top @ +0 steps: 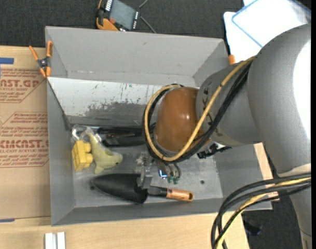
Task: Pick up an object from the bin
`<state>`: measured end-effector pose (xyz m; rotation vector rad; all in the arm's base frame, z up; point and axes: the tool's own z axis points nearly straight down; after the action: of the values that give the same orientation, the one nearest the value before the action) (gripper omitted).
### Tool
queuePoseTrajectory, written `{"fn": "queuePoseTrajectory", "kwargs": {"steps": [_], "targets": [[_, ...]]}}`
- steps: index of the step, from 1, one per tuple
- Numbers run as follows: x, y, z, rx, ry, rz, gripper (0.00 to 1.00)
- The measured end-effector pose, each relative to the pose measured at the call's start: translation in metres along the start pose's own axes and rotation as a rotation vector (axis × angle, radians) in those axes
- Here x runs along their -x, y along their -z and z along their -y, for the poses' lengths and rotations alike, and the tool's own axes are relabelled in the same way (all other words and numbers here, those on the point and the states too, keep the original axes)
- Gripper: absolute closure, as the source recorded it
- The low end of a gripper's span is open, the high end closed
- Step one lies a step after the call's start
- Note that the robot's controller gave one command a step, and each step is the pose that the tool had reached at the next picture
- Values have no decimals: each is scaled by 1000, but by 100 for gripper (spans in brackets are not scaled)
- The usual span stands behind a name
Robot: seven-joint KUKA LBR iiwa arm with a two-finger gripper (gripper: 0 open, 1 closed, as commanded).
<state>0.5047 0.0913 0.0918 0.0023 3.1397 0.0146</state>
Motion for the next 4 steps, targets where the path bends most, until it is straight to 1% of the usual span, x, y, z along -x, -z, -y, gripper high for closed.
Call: {"fn": "queuePoseTrajectory", "kwargs": {"steps": [1,2,3,4], "targets": [[-5,-3,-6,0,-13,11,100],[-7,-7,-10,1,-27,11,100],[-2,-13,-15,0,-2,0,100],[1,-14,-8,1,165,2,100]]}}
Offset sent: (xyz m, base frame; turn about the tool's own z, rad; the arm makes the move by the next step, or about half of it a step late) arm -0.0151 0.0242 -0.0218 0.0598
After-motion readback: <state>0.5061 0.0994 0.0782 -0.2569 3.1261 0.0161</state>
